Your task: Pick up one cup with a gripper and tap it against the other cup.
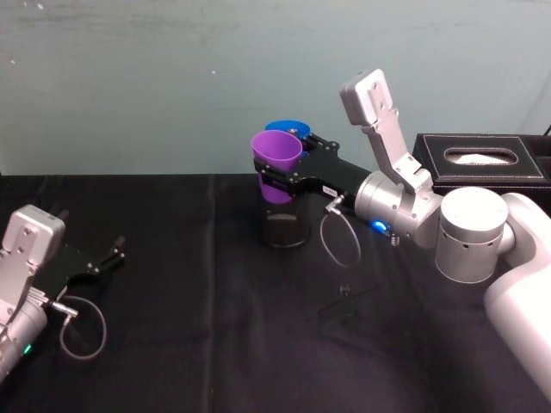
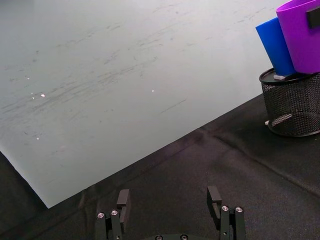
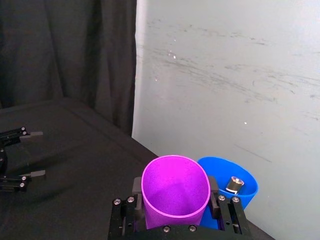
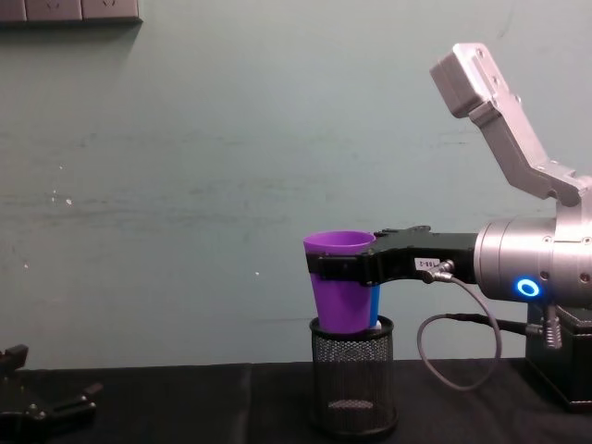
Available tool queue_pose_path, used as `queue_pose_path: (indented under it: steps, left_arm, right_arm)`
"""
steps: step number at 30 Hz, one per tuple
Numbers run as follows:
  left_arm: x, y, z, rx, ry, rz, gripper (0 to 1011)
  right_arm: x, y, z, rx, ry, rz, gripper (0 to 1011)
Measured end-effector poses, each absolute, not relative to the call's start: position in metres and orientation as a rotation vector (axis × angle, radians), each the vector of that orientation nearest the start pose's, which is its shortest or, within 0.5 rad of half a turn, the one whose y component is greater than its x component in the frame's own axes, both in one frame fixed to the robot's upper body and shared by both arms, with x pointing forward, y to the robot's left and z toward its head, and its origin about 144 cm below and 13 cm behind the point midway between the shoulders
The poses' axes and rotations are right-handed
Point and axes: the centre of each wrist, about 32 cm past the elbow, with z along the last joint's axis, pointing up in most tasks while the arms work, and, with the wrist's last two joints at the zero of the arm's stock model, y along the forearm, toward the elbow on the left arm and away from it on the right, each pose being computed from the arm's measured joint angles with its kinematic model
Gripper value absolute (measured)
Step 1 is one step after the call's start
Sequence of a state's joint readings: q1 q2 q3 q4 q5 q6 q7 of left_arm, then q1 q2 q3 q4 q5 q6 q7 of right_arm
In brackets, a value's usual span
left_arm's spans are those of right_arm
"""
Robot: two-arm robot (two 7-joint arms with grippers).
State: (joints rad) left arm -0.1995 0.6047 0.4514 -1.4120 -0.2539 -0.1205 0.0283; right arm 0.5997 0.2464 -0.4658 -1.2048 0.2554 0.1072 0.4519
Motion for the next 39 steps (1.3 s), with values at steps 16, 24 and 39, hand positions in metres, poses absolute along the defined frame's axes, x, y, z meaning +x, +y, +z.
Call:
queue_pose_path:
  steps: [16, 24, 39]
  left_arm:
    - [0.4886, 0.3097, 1.1398, 0.304, -0.285, 1.248, 1000]
    - [0.4886, 0.3097, 1.1398, 0.305, -0.285, 1.248, 1000]
    - [0.4886, 0.3097, 1.1398, 0.304, -0.285, 1.248, 1000]
  right_arm:
    - [0.6, -0.1955, 1.2359, -0.155, -0.127, -0.81, 739]
    - [0.6, -0.1955, 1.2359, -0.155, -0.127, -0.81, 739]
    - [0.6, -0.1955, 1.2359, -0.155, -0.127, -0.81, 739]
